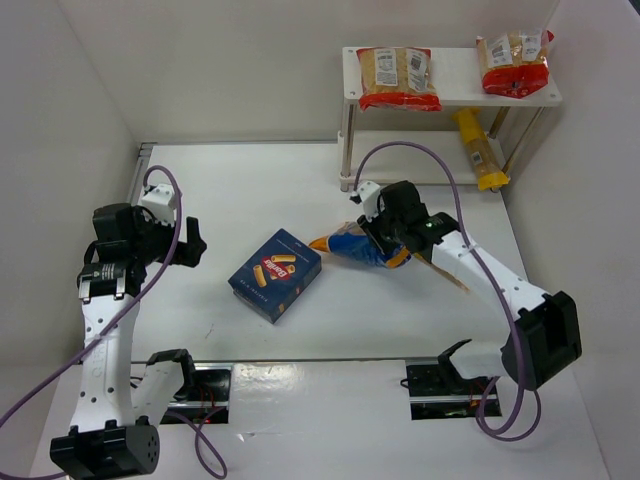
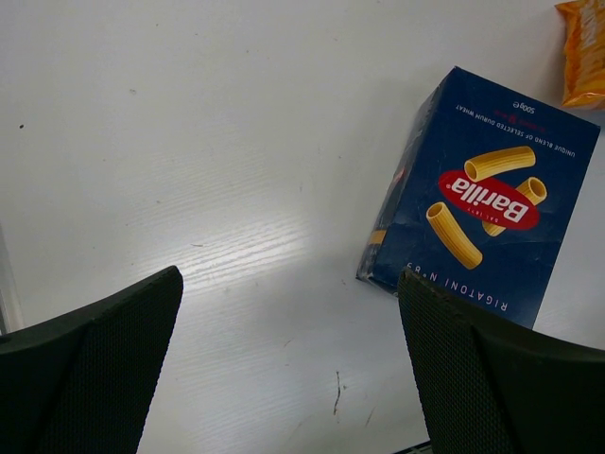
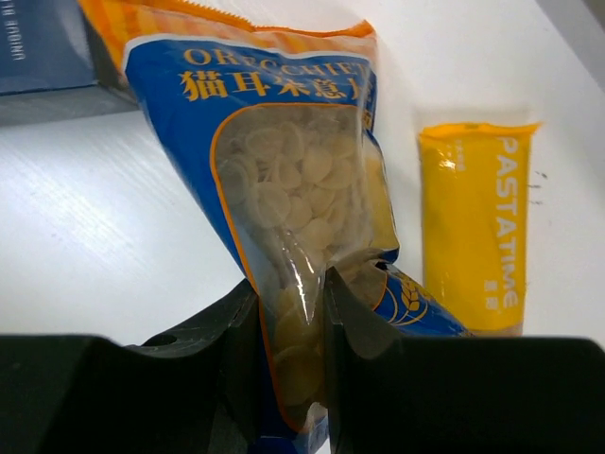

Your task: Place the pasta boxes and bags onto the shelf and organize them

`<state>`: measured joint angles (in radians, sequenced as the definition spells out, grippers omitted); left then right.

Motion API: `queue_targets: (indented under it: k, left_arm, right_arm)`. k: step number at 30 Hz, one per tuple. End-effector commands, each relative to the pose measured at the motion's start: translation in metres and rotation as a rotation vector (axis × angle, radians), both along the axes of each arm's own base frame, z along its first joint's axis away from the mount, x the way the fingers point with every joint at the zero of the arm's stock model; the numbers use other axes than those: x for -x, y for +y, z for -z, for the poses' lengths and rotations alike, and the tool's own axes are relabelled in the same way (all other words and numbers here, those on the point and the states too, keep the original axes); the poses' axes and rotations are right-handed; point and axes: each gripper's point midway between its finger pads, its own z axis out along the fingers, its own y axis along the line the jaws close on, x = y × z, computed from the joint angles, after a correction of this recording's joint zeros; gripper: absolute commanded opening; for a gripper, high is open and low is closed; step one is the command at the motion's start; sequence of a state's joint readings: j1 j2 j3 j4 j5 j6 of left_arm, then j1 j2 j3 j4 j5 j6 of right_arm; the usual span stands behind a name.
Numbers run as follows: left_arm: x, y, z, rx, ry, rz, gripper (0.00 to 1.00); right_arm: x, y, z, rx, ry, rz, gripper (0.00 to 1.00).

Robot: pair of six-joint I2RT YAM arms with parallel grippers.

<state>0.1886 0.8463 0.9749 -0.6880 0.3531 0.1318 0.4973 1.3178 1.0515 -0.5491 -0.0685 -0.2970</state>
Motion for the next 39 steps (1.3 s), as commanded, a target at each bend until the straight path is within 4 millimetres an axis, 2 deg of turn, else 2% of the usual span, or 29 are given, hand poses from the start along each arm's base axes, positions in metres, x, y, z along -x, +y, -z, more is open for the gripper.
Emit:
queue_targets:
  k: [1, 4, 5, 6, 10, 15, 17, 23, 24, 27, 32, 34, 39]
  left_arm:
    - [-0.003, -0.001, -0.007, -0.009, -0.043, 0.018, 1.0]
    - [-0.002, -0.001, -0.009, -0.011, -0.052, 0.018, 1.0]
    - [-0.002, -0.001, -0.009, -0.011, -0.052, 0.018, 1.0]
    - [-0.002, -0.001, -0.009, -0.011, -0.052, 0.018, 1.0]
    - [-0.002, -0.001, -0.009, -0.011, -0.052, 0.018, 1.0]
    - [-0.001, -0.001, -0.005, -0.009, -0.043, 0.018, 1.0]
    - [-0.001, -0.001, -0.005, -0.009, -0.043, 0.018, 1.0]
    - [-0.002, -0.001, -0.003, -0.007, -0.034, 0.018, 1.0]
    - [-0.002, -0.001, -0.003, -0.007, -0.034, 0.018, 1.0]
    - [-0.002, -0.001, -0.003, -0.007, -0.034, 0.018, 1.0]
    - [-0.002, -0.001, -0.003, -0.007, -0.034, 0.018, 1.0]
    - [-0.002, -0.001, -0.003, -0.007, -0.034, 0.018, 1.0]
    - [-0.002, -0.001, -0.003, -0.007, -0.034, 0.018, 1.0]
  right_arm:
    - [-0.03, -0.008, -0.063, -0.1, -0.256, 0.124, 0.0]
    - [-0.038, -0.023, -0.08, -0.106, -0.347, 0.226, 0.0]
    - [-0.042, -0.026, -0.093, -0.134, -0.395, 0.263, 0.0]
    - [-0.045, -0.03, -0.093, -0.135, -0.406, 0.294, 0.0]
    - [-0.05, -0.044, -0.115, -0.199, -0.49, 0.426, 0.0]
    - [-0.06, -0.06, -0.129, -0.189, -0.583, 0.519, 0.0]
    - [-0.062, -0.069, -0.126, -0.159, -0.612, 0.557, 0.0]
    - [-0.068, -0.087, -0.148, -0.172, -0.731, 0.676, 0.0]
    - [-0.07, -0.089, -0.157, -0.187, -0.762, 0.689, 0.0]
    - [-0.075, -0.091, -0.165, -0.204, -0.803, 0.718, 0.0]
    - [-0.088, -0.092, -0.159, -0.159, -0.845, 0.737, 0.0]
    - [-0.093, -0.094, -0.162, -0.143, -0.885, 0.744, 0.0]
    - [-0.11, -0.089, -0.152, -0.081, -0.921, 0.731, 0.0]
